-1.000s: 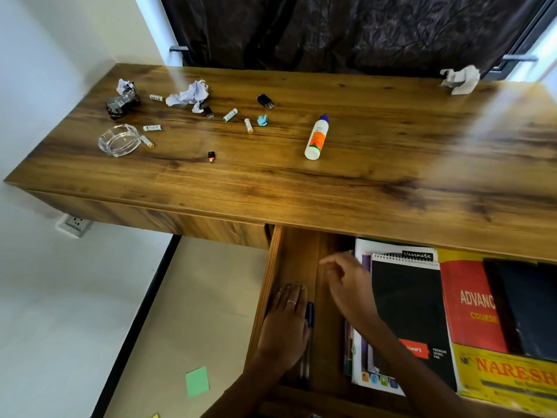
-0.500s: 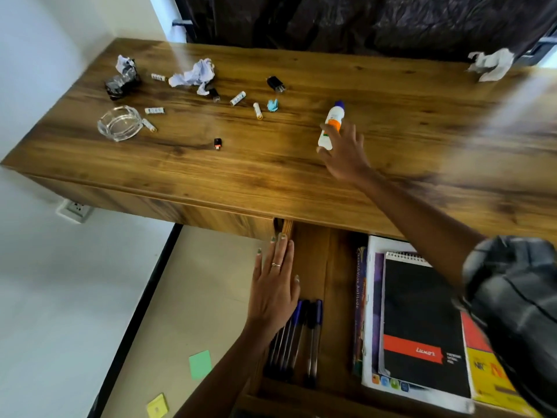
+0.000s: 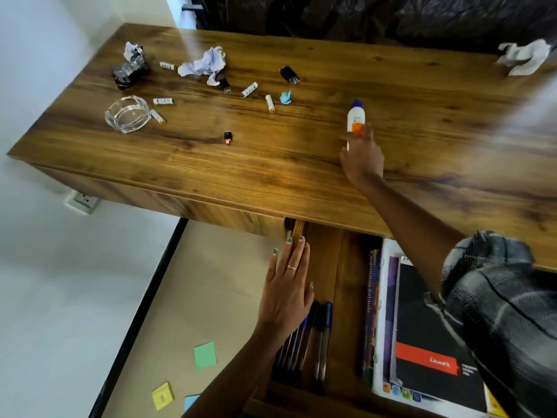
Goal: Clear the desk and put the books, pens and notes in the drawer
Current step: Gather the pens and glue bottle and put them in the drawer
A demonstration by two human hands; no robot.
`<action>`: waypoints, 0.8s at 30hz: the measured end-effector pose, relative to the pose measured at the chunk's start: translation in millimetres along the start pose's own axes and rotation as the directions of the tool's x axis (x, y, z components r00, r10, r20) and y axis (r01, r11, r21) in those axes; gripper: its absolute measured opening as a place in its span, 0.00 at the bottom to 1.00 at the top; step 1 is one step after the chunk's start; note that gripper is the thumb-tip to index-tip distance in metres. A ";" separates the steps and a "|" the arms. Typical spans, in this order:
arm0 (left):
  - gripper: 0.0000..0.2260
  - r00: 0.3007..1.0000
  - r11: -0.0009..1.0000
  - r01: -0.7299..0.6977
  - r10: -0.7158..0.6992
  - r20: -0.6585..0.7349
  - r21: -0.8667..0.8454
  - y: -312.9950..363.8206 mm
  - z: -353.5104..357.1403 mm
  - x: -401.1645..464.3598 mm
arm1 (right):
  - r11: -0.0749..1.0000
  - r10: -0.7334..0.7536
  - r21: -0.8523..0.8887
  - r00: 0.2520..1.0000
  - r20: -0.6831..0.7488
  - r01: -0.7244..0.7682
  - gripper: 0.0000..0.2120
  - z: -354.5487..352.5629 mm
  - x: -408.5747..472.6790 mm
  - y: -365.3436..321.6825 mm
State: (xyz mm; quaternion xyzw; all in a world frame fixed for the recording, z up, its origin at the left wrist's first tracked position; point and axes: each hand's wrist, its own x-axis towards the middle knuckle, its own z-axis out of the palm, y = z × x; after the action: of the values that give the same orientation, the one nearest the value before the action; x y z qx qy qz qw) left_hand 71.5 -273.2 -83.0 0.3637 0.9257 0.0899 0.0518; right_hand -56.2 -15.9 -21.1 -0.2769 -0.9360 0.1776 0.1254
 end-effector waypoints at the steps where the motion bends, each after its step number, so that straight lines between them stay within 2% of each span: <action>1: 0.33 1.000 1.000 -0.001 0.001 -0.001 0.000 0.1 0.0 0.1 | 1.000 0.000 0.019 1.000 -0.010 0.000 0.18 -0.7 -6.8 1.7; 6: 0.34 1.000 1.000 -0.006 0.006 -0.011 0.003 0.4 -2.4 0.2 | 0.991 -0.084 0.105 0.996 -0.041 0.088 0.18 -8.1 -60.3 14.7; 9: 0.34 1.000 1.000 -0.007 0.007 -0.016 -0.009 1.8 -4.5 0.2 | 0.966 -0.078 0.241 0.994 -0.076 0.095 0.17 -20.2 -101.7 23.4; 13: 0.33 1.000 1.000 -0.010 0.010 -0.023 0.004 1.9 -6.1 -0.9 | 0.844 0.005 0.536 0.998 -0.055 0.025 0.19 -40.8 -181.7 30.9; 16: 0.33 0.999 1.000 -0.013 0.013 -0.035 -0.011 1.9 -6.0 -1.9 | 0.780 -0.008 0.626 1.000 0.020 -0.006 0.21 -59.1 -253.2 33.9; 18: 0.31 0.999 1.000 -0.008 0.007 -0.047 -0.024 1.4 -5.3 -2.6 | 0.783 -0.044 0.622 0.997 0.071 -0.010 0.25 -65.6 -293.3 37.6; 21: 0.27 0.998 0.998 0.020 -0.024 -0.066 -0.062 -0.8 -4.0 -2.1 | 0.879 -0.093 0.475 0.990 0.105 0.033 0.26 -58.6 -334.6 45.7; 24: 0.25 0.995 0.994 0.030 -0.040 -0.091 -0.103 -1.7 -2.8 -1.6 | 0.928 -0.075 0.373 0.968 0.240 -0.020 0.28 -41.1 -354.1 51.7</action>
State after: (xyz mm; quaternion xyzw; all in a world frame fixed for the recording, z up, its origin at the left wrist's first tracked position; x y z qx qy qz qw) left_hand 71.0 -275.9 -80.6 0.3398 0.9276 0.1528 0.0289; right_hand 270.7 -163.8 -53.0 -0.2101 -0.8973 0.3836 0.0590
